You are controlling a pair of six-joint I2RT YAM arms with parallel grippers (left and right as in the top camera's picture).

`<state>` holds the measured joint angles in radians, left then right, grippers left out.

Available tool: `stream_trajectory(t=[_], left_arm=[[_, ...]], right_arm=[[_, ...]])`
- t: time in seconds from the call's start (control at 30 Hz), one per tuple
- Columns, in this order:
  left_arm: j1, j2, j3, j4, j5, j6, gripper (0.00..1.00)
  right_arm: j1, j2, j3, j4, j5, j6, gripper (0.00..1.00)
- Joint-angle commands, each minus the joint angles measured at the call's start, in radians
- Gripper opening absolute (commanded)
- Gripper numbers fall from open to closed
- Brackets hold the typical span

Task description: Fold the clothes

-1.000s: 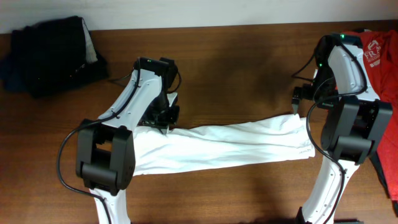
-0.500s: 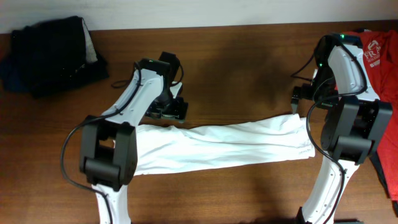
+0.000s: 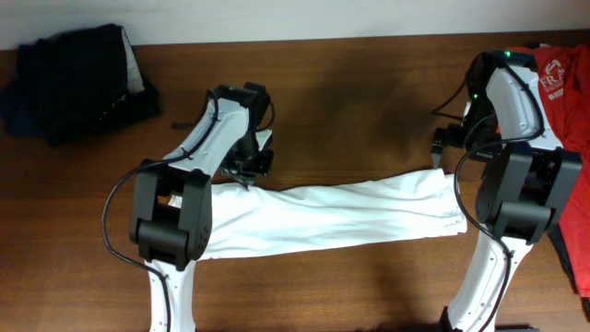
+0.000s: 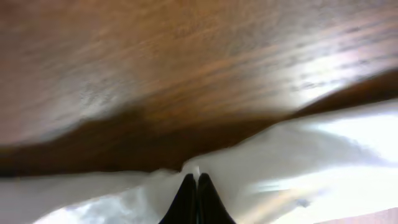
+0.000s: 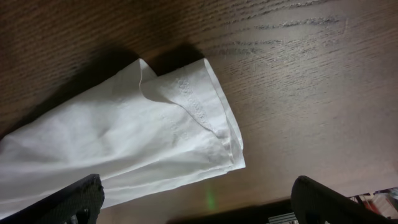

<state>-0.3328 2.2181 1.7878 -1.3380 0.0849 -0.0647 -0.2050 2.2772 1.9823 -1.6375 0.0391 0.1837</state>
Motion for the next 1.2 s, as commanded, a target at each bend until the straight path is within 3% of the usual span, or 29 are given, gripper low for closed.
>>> stream_trajectory(t=[0.0, 0.1, 0.23, 0.4, 0.63, 0.7, 0.73, 0.9, 1.0, 1.13, 1.17], left_arm=[[-0.003, -0.019, 0.112, -0.098, -0.015, 0.008, 0.01], [-0.003, -0.019, 0.122, -0.229, -0.014, 0.001, 0.06], [-0.005, -0.019, 0.122, -0.351, -0.015, 0.006, 0.0], [-0.074, -0.023, 0.072, -0.351, 0.036, 0.005, 0.0], [-0.169, -0.023, -0.158, -0.347, 0.048, 0.005, 0.01], [-0.168, -0.023, -0.184, -0.306, 0.039, 0.005, 0.08], [-0.168, -0.023, -0.184, -0.288, 0.033, 0.005, 0.19], [-0.117, -0.04, -0.078, -0.217, 0.0, -0.014, 0.22], [-0.069, -0.065, -0.035, -0.151, -0.004, 0.01, 0.33], [-0.007, -0.064, -0.081, -0.132, -0.003, 0.017, 0.32], [0.014, -0.064, -0.099, -0.118, -0.002, 0.017, 0.22]], right_arm=[[0.003, 0.003, 0.015, -0.001, -0.004, 0.008, 1.0], [0.003, 0.003, 0.015, -0.001, -0.005, 0.008, 1.0], [0.004, 0.003, 0.015, -0.002, -0.005, 0.009, 1.0], [0.003, 0.003, 0.015, -0.021, -0.004, 0.008, 1.0], [0.003, 0.003, 0.015, -0.024, -0.002, 0.008, 1.0], [0.003, 0.003, 0.015, -0.032, -0.002, 0.008, 1.0], [0.003, 0.003, 0.015, -0.035, -0.002, 0.008, 1.0], [0.003, 0.003, 0.015, -0.034, -0.002, 0.008, 0.99], [0.001, 0.0, 0.015, -0.037, -0.003, 0.012, 1.0], [0.003, -0.1, 0.015, -0.047, -0.013, 0.062, 0.99], [0.009, -0.142, 0.015, -0.054, -0.012, 0.061, 0.99]])
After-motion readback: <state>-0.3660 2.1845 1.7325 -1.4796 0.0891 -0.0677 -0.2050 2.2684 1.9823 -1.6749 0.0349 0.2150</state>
